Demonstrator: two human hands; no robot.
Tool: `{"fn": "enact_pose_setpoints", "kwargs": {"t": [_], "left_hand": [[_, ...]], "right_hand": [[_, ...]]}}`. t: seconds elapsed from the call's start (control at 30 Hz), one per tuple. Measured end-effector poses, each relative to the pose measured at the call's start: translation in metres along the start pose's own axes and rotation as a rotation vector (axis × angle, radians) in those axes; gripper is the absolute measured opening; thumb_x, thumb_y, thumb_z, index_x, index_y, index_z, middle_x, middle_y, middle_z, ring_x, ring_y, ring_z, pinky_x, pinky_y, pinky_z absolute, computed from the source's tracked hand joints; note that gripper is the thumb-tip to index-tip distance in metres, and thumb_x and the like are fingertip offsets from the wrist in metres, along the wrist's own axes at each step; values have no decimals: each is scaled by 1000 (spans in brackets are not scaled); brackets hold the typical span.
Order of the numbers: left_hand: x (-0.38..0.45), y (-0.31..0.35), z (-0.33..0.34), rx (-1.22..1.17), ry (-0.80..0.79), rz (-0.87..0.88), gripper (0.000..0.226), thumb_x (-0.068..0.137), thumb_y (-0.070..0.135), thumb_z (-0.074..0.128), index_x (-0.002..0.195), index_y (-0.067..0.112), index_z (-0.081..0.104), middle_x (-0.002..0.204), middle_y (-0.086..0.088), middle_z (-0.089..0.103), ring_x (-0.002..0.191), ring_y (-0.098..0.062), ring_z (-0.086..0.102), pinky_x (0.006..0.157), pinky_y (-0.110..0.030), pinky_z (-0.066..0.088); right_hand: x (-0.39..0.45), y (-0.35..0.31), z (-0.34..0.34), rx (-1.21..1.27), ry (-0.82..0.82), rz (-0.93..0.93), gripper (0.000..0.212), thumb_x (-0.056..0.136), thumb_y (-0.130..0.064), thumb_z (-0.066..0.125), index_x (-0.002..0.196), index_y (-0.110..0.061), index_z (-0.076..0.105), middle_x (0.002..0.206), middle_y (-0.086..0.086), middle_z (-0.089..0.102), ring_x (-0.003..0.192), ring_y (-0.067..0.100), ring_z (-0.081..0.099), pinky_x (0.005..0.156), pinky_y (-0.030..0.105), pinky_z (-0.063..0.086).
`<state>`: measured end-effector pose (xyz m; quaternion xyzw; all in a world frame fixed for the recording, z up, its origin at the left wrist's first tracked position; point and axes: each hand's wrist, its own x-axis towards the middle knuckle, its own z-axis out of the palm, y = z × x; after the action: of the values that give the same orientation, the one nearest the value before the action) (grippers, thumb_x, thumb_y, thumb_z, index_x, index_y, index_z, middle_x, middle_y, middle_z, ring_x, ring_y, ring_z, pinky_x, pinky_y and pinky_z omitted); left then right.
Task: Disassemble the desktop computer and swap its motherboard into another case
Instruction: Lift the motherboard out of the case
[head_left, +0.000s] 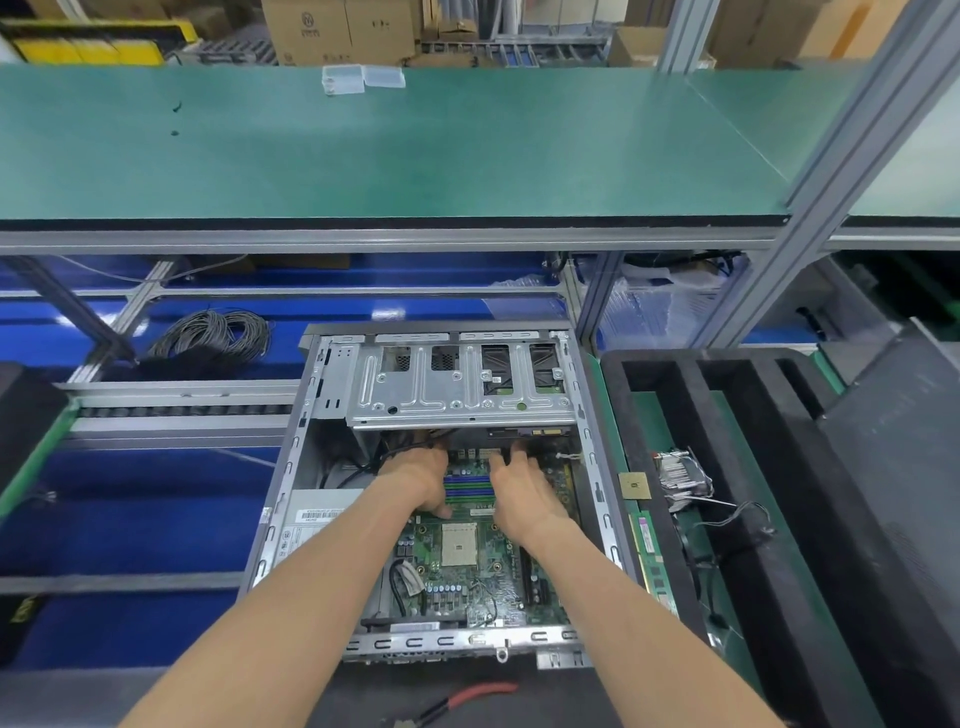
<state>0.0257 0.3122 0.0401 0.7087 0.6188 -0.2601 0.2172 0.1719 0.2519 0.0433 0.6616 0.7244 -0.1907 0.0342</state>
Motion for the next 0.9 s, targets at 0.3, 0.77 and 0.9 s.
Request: {"fn": "enact_pose_setpoints", "kwargs": {"t": [0.3, 0.77, 0.9], "left_hand": [[3, -1, 1, -99, 6, 10, 71, 85, 37, 77, 141, 11, 43, 140, -8, 53, 124, -28, 54, 99, -37, 48], [3, 3, -3, -120, 65, 15, 44, 92, 29, 68, 129, 11, 52, 124, -8, 61, 101, -26, 59, 80, -31, 46], [6, 2, 0, -104, 102, 19, 37, 95, 34, 64, 123, 12, 54, 125, -10, 62, 103, -28, 59, 85, -34, 47]], "right_hand": [[1, 0, 1, 31, 46, -3, 52, 87, 7, 63, 136, 3, 46, 129, 24, 46, 121, 37, 50, 96, 41, 53], [7, -3, 0, 36, 97, 13, 39, 92, 4, 62, 129, 9, 50, 118, 26, 54, 112, 38, 52, 88, 41, 54], [12, -3, -3, 20, 66, 26, 30, 93, 5, 60, 123, 6, 55, 113, 24, 57, 108, 38, 55, 81, 40, 52]]}}
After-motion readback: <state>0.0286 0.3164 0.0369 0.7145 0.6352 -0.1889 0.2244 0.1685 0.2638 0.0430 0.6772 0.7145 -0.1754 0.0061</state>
